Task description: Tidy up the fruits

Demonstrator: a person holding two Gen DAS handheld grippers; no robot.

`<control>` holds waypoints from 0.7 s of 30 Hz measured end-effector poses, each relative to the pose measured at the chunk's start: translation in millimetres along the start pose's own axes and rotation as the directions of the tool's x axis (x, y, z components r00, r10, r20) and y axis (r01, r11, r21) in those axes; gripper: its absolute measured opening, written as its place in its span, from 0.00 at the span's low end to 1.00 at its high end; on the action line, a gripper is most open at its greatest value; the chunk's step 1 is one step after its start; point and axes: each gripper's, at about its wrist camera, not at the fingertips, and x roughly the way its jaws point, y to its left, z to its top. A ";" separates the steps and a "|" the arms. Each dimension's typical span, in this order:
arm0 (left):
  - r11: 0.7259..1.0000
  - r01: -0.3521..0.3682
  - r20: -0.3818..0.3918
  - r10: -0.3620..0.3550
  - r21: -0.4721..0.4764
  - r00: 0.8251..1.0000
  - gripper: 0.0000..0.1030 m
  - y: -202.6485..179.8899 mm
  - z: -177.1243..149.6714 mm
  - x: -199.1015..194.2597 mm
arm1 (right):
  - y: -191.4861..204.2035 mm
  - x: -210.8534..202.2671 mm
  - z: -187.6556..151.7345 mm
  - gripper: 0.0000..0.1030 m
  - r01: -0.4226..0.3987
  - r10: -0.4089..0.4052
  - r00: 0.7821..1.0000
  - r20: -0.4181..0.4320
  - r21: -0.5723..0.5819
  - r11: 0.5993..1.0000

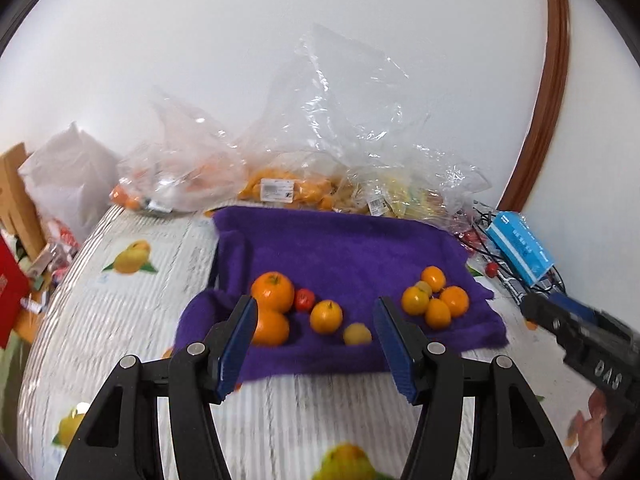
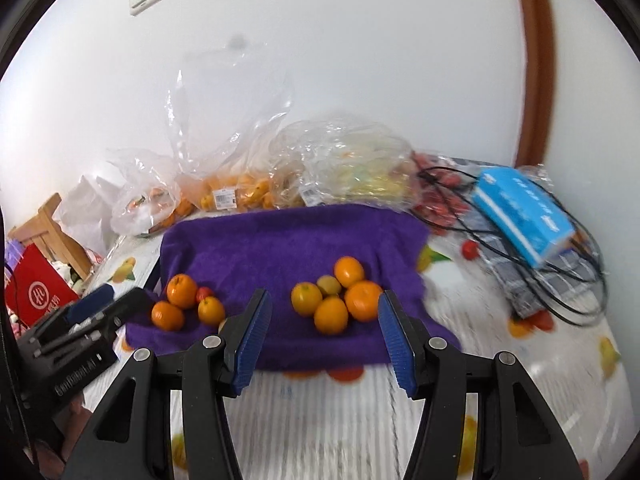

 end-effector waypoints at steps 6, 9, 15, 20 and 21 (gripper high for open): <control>0.999 -0.041 0.049 0.039 0.033 0.998 0.71 -2.3 -7.0 -51.4 | 0.4 -43.7 -21.3 0.67 0.025 -0.024 1.000 -0.005 0.030 0.999; 0.998 -0.050 0.076 0.046 0.047 0.996 0.73 -5.1 -11.1 -74.4 | 1.2 -69.1 -32.3 0.81 0.031 -0.031 0.999 0.021 0.040 0.999; 0.995 -0.055 0.109 0.046 0.078 0.993 0.79 -12.8 -20.6 -111.4 | 3.9 -108.9 -48.0 0.95 0.056 -0.057 0.997 0.057 0.028 0.998; 0.995 -0.039 0.120 0.027 0.093 0.992 0.82 -20.3 -30.1 -134.6 | 6.7 -135.3 -60.6 0.95 0.080 -0.081 0.995 0.056 0.026 0.996; 0.994 -0.038 0.123 0.026 0.098 0.992 0.83 -22.3 -32.5 -139.0 | 7.3 -139.6 -62.3 0.95 0.082 -0.083 0.995 0.061 0.024 0.996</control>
